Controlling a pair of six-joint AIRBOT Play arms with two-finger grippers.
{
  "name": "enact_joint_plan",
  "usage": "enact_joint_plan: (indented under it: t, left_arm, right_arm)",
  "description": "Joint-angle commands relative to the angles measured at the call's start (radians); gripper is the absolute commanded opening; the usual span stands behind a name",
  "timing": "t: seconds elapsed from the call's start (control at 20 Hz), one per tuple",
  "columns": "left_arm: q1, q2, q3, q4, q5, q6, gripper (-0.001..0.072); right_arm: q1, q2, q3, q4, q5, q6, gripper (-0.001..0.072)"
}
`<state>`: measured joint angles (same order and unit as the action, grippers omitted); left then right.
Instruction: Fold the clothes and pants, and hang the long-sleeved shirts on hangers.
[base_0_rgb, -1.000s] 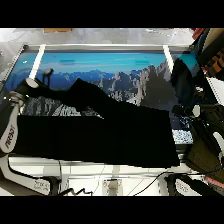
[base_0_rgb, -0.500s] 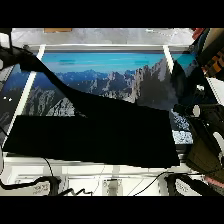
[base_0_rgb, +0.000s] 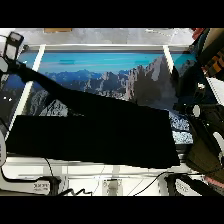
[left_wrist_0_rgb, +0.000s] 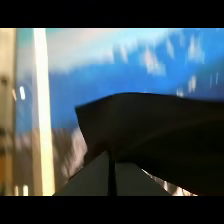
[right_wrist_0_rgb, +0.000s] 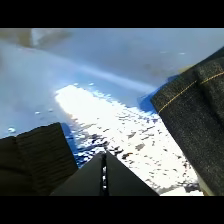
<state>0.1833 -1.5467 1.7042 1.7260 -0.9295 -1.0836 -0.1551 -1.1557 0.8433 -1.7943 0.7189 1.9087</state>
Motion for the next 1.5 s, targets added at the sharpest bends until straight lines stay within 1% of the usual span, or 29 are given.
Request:
enact_joint_plan:
  t: [0.0,0.1,0.15,0.25,0.35,0.45,0.5,0.55,0.6,0.65,0.7,0.8,0.95,1.0,1.05,1.1,1.15,1.2,1.25,1.3,1.35,1.45]
  left_arm:
    - [0.054,-0.109,0.001,0.037,-0.144,0.0,0.001]
    - [0.085,-0.162,0.001,0.085,-0.232,0.0,0.0011]
    - [0.099,-0.182,0.001,0.135,-0.275,0.0,0.0011]
    - [0.133,-0.205,0.001,0.15,-0.321,0.0,0.0011]
    - [0.161,-0.217,0.001,0.148,-0.317,0.0,0.0012]
    - [0.185,-0.23,0.001,0.149,-0.286,0.005,0.0012]
    - [0.195,-0.238,0.001,0.151,-0.287,0.029,0.0012]
    - [0.203,-0.245,0.001,0.151,-0.287,0.072,0.0011]
    - [0.204,-0.246,0.001,0.152,-0.283,0.141,0.001]
    - [0.204,-0.243,0.003,0.152,-0.264,0.191,0.001]
    - [0.198,-0.236,0.003,0.152,-0.223,0.206,0.001]
    - [0.172,-0.208,0.005,0.169,-0.084,0.206,0.001]
    - [0.122,-0.147,0.005,0.193,0.23,0.209,0.001]
    - [0.103,-0.125,0.005,0.193,0.314,0.209,0.001]
    - [0.086,-0.103,0.005,0.193,0.376,0.209,0.0009]
    - [0.074,-0.087,0.005,0.192,0.387,0.208,0.0009]
    - [0.073,-0.08,0.005,0.182,0.353,0.167,0.0008]
    - [0.077,-0.083,0.001,0.182,0.279,0.11,0.0008]
    - [0.091,-0.093,-0.013,0.18,0.206,0.071,0.0008]
    - [0.108,-0.105,-0.05,0.179,0.137,0.063,0.0008]
    - [0.124,-0.109,-0.108,0.177,0.102,0.067,0.0008]
    - [0.158,-0.11,-0.251,0.187,0.069,0.08,0.0008]
  right_arm:
    - [-0.001,0.0,0.0,0.124,0.047,-0.144,0.0013]
    - [-0.001,0.0,0.0,0.261,0.081,-0.272,0.0013]
    - [-0.001,0.0,0.0,0.317,0.092,-0.304,0.0013]
    - [0.0,0.0,0.0,0.405,0.101,-0.333,0.0014]
    - [-0.001,0.0,0.0,0.442,0.114,-0.334,0.0013]
    - [-0.001,0.0,0.0,0.453,0.178,-0.364,0.0013]
    - [-0.001,0.0,0.0,0.453,0.217,-0.38,0.0013]
    - [-0.001,0.0,0.0,0.452,0.243,-0.385,0.0013]
    - [-0.001,0.0,0.0,0.452,0.259,-0.385,0.0013]
    - [-0.001,0.0,0.0,0.453,0.259,-0.385,0.0013]
    - [-0.001,0.0,0.0,0.452,0.252,-0.385,0.0013]
    - [-0.001,0.0,0.0,0.453,0.238,-0.384,0.0014]
    - [-0.001,0.0,0.0,0.454,0.239,-0.383,0.0014]
    - [-0.001,0.0,0.0,0.455,0.24,-0.38,0.0013]
    - [-0.001,0.0,0.0,0.456,0.24,-0.38,0.0014]
    - [-0.001,0.0,0.0,0.457,0.241,-0.38,0.0013]
    - [-0.001,0.0,0.0,0.459,0.243,-0.38,0.0014]
    - [-0.001,0.0,0.0,0.461,0.252,-0.38,0.0014]
    - [0.0,0.0,0.0,0.462,0.263,-0.38,0.0014]
    - [0.0,0.0,0.0,0.462,0.278,-0.38,0.0014]
    - [0.0,0.0,0.0,0.462,0.29,-0.38,0.0014]
    - [0.0,0.0,0.0,0.462,0.296,-0.38,0.0014]
